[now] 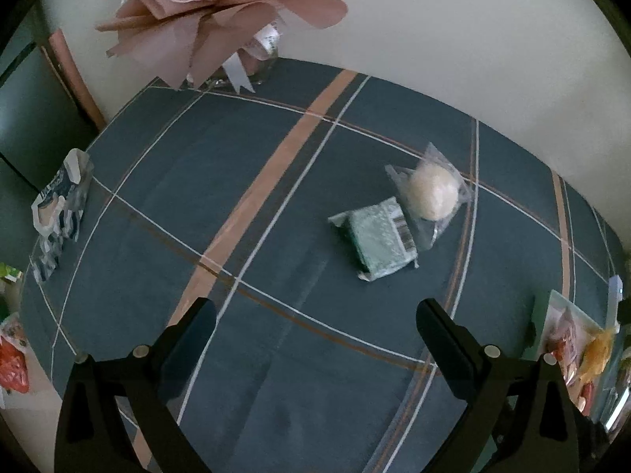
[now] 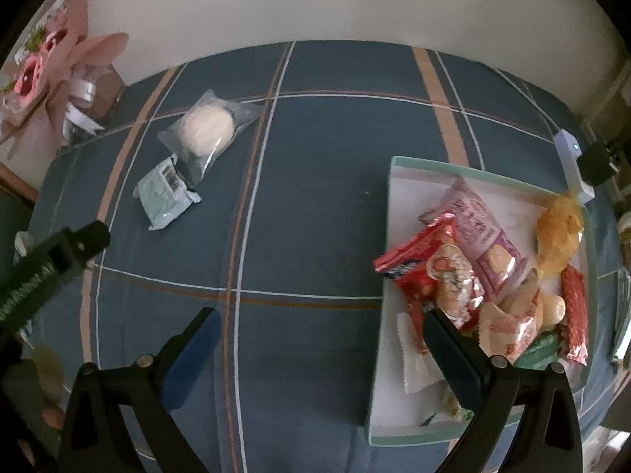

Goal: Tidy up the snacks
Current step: 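Move both open tools back toward the pale green pack and wrapped bun, then grasp the pale green pack with the left tool while the right tool grasps the wrapped bun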

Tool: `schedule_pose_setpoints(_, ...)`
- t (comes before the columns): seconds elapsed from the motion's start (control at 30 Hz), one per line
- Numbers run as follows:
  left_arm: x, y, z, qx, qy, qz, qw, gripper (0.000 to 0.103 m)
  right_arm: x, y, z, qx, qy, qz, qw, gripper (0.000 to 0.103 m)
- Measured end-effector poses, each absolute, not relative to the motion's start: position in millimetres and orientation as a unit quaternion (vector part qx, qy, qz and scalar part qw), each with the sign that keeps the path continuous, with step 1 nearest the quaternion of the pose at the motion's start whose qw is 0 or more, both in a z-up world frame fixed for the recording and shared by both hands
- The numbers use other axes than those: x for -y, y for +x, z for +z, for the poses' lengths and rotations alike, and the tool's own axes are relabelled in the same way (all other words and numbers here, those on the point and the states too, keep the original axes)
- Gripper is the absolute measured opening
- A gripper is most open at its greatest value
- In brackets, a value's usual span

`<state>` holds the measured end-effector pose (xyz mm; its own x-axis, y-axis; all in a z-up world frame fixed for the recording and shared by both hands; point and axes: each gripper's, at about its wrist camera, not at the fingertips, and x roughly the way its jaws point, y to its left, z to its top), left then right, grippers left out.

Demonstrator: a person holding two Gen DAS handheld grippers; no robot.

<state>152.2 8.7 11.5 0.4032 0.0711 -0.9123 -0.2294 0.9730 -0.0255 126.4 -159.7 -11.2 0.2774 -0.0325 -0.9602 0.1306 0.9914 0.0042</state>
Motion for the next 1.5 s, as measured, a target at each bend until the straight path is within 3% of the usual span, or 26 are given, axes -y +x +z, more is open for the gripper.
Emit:
schedule_pose_setpoints(0.4,-24.2,171.7,2.3,-0.539,-0.116,0.073,0.831,0.101,151.6,153.2,-23.9,-0.590,0.041,-0.048,0.805,0.103)
schedule_pose_setpoints(1.0,-24.6,219.0,-35.5,-0.510,-0.164,0.087,0.840,0.101,176.6,225.3,-38.6,-0.532,0.186,-0.023,0.826,0.103)
schedule_pose_setpoints(1.5,-57.2,229.5,-57.0,-0.494,-0.208,0.104,0.838,0.101,126.8,310.9,-60.0,-0.550,0.178,-0.004,0.816,0.103)
